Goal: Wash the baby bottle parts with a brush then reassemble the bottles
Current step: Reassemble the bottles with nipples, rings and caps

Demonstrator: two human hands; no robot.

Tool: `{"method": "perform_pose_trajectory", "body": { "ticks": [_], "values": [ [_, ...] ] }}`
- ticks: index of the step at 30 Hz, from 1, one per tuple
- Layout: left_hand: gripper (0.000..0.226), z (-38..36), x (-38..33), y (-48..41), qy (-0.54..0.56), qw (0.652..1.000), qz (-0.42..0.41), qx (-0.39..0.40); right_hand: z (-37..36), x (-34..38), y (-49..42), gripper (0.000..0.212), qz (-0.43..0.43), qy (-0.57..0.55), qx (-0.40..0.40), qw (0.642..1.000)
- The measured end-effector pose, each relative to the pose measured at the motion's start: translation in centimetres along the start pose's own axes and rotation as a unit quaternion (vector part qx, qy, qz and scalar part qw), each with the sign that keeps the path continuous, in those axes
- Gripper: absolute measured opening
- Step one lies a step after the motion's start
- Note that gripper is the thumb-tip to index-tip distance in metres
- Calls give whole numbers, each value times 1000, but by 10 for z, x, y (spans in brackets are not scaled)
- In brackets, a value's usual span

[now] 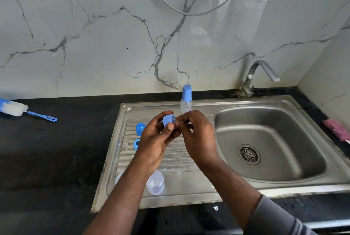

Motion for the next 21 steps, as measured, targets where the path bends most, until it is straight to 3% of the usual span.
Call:
{"method": "perform_pose_trajectory", "body": {
  "ticks": [5, 8, 10, 13, 17, 21],
  "values": [
    [44, 7, -2, 0, -39, 998, 36, 37, 4, -16, -9, 3, -70, -76, 71, 992],
    [71, 12, 1, 1, -29, 996, 66, 55, 1, -25, -14, 2, -134, -153, 145, 968],
    [64, 15, 5, 2, -34, 995, 83, 47, 1, -28, -12, 5, -172, -198, 176, 949],
    [42, 13, 13, 5, -44, 995, 89, 20, 2, -34, -7, 8, -192, -186, 178, 947],
    [44, 13, 12, 4, -62, 996, 57, 3, 1, -37, -6, 18, -156, -110, 149, 970],
    [47, 15, 5, 3, -161, 987, -10, -7, 4, -32, -6, 20, -164, -138, 127, 969]
  ]
}}
Point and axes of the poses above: each hand's wrist, its own y-axis away from the middle knuckle, its own z-axis out of the back of the hand, x = y × z, the point moved 6 cm from there along -y, towards the middle knuckle, and after that the axes turned 4 degrees about z, right-handed, at the moved point
